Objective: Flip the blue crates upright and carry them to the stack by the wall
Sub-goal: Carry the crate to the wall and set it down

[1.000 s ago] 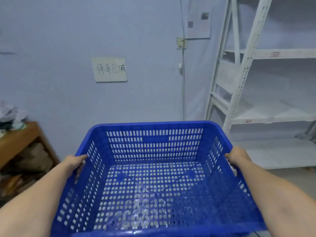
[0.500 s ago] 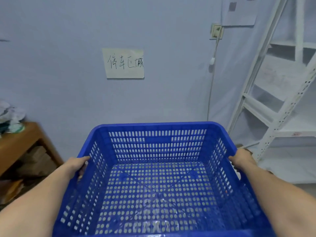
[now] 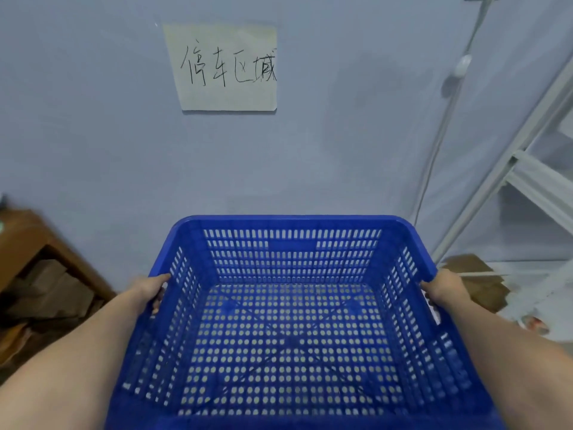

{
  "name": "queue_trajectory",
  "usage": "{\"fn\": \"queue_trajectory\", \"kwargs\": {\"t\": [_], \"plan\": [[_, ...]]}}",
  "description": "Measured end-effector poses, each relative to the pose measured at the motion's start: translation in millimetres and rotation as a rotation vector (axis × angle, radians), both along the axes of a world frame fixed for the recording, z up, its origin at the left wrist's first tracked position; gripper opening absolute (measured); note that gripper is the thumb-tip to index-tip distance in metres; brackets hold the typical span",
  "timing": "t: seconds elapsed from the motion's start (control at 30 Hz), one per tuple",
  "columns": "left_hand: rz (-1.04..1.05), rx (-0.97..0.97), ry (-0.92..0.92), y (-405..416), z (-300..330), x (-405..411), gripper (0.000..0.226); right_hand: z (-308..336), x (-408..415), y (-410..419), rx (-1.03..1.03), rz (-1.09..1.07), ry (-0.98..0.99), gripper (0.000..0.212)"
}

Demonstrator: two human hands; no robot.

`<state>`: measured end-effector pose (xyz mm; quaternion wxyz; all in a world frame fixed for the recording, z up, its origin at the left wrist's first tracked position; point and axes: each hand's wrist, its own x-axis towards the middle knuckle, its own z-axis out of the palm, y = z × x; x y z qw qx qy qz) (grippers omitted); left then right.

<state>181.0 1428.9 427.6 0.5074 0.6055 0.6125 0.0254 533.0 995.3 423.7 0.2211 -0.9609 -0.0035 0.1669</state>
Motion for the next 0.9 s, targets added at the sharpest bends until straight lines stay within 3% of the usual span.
{"fn": "queue_trajectory", "kwargs": {"t": [0.17, 0.27, 0.43, 0.57, 0.9], "plan": [[0.028, -0.038, 0.053, 39, -42, 53, 0.049, -65, 68, 60, 0.022, -0.021, 0.112, 0.024], [0.046, -0.024, 0.121, 57, -68, 77, 0.047, -111, 97, 79, 0.027, -0.056, 0.214, 0.038], [0.198, -0.056, 0.210, 83, -114, 101, 0.041, -140, 112, 121, 0.051, -0.104, 0.289, 0.025], [0.220, -0.085, 0.270, 87, -144, 126, 0.040, -211, 138, 124, 0.031, -0.161, 0.382, 0.054], [0.234, -0.209, 0.253, 144, -283, 151, 0.036, -305, 138, 170, -0.102, -0.243, 0.426, 0.045]]}}
